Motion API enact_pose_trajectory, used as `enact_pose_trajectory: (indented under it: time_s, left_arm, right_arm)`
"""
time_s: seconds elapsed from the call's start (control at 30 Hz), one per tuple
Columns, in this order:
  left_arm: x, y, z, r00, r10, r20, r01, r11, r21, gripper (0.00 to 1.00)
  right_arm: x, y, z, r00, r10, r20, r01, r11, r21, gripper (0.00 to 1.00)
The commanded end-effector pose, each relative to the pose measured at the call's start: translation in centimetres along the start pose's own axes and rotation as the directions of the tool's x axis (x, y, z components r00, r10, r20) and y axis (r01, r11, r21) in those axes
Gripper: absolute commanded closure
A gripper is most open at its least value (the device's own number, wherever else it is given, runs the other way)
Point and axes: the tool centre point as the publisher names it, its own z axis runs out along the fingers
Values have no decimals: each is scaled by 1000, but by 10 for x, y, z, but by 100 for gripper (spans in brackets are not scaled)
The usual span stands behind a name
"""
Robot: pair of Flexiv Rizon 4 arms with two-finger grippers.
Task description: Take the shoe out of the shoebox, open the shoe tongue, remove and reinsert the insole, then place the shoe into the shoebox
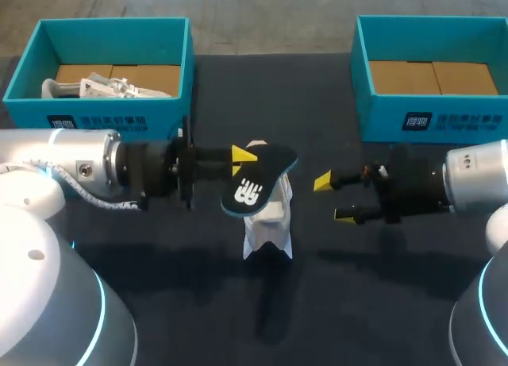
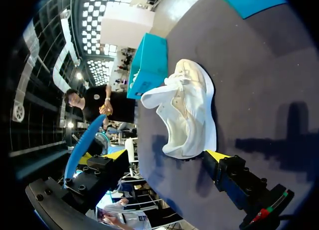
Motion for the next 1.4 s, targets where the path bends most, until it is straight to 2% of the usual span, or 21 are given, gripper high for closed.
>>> enact_pose_trajectory:
  time_s: [0.03,0.83,1.0,1.3,1.37,1.4]
  left_arm:
    - [3,4,2,1000,-3,-2,3,1000,-6,100]
    - [14,15,1,999,-46,3,46,999,-1,100]
    - [27,27,-5,998,-67,-9,67,998,3,100]
    - [38,38,-10,996,-87,-13,87,996,13,100]
    - [38,38,-10,996,-90,-10,90,996,14,100]
    - [39,39,-10,996,-94,-8,94,995,14,100]
  right_arm:
    - [1,-1,2,1000,2,5,-2,1000,-2,0]
    - [1,-1,2,1000,2,5,-2,1000,-2,0]
    - [1,-1,2,1000,2,5,-2,1000,-2,0]
    - [1,-1,2,1000,2,5,-2,1000,-2,0]
    - [-2,-4,-5,997,-3,74,5,1000,-29,0]
    - [-2,-6,-6,997,-12,77,16,998,-53,0]
